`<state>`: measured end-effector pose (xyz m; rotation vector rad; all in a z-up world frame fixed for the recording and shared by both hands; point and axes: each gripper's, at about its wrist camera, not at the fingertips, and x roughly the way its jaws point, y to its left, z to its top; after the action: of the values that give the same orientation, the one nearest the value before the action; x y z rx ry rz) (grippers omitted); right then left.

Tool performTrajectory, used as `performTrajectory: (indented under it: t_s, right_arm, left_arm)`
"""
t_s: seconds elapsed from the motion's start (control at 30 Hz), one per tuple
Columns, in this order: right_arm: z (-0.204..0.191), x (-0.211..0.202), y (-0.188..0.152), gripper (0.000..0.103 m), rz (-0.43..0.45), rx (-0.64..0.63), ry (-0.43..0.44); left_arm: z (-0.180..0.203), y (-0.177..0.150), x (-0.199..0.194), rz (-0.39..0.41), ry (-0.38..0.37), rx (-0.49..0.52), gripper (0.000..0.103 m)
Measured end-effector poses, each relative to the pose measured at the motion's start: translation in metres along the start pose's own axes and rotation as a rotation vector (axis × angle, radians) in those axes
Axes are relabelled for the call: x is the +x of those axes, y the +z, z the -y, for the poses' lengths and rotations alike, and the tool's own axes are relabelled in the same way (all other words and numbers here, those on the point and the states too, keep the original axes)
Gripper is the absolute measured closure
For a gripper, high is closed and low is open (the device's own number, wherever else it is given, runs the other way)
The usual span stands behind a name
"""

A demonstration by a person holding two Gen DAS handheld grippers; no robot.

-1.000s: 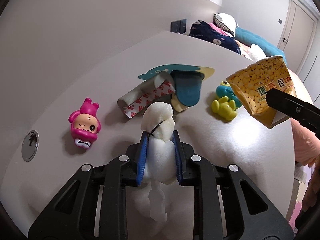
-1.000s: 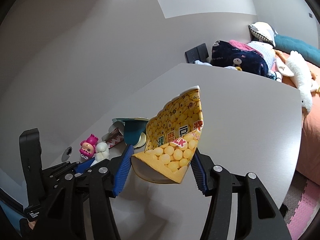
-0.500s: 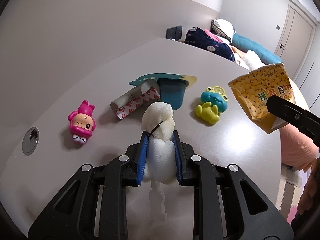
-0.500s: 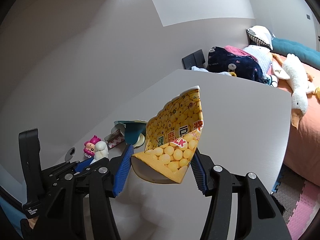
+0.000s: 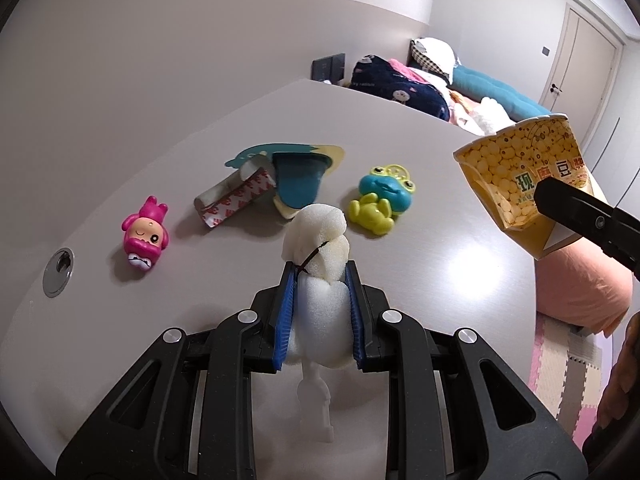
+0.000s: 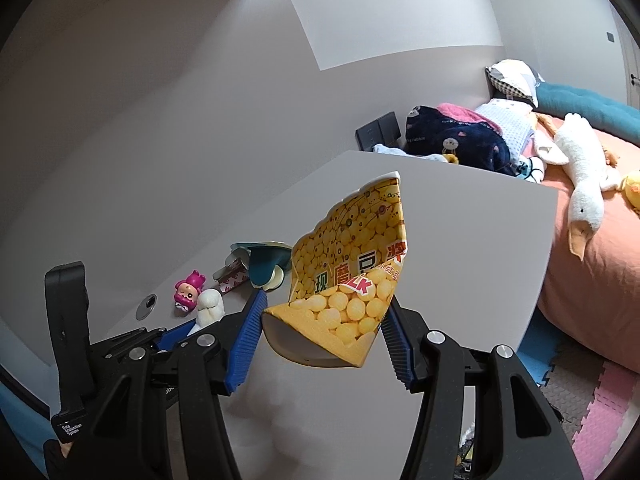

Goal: Collect trash
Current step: 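Carry the foam toy and snack bag to the bin and release both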

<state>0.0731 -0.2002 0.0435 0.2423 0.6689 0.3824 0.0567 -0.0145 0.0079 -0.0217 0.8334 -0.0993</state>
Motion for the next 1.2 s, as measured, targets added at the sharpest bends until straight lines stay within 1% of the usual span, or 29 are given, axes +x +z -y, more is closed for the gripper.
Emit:
performTrajectory:
  t_s: [0.37,0.9,1.2]
  right_arm:
    - [0.019,-0.032,-0.008,0.045,0.037,0.021,-0.033]
    - [0.056,-0.077,-0.022,0.045,0.083,0.069,-0.101]
    - [0.084,-0.104,-0.031,0.045,0.111,0.107,-0.154]
  left_arm:
    - [0.031,-0.002,-0.003,0.01,-0.032,0.038,0.079]
    - [0.088,-0.007,-0.004,0.011,-0.117,0.113,0.079]
    - [0.123,-0.011,-0.003,-0.004,-0.163,0.161,0.079]
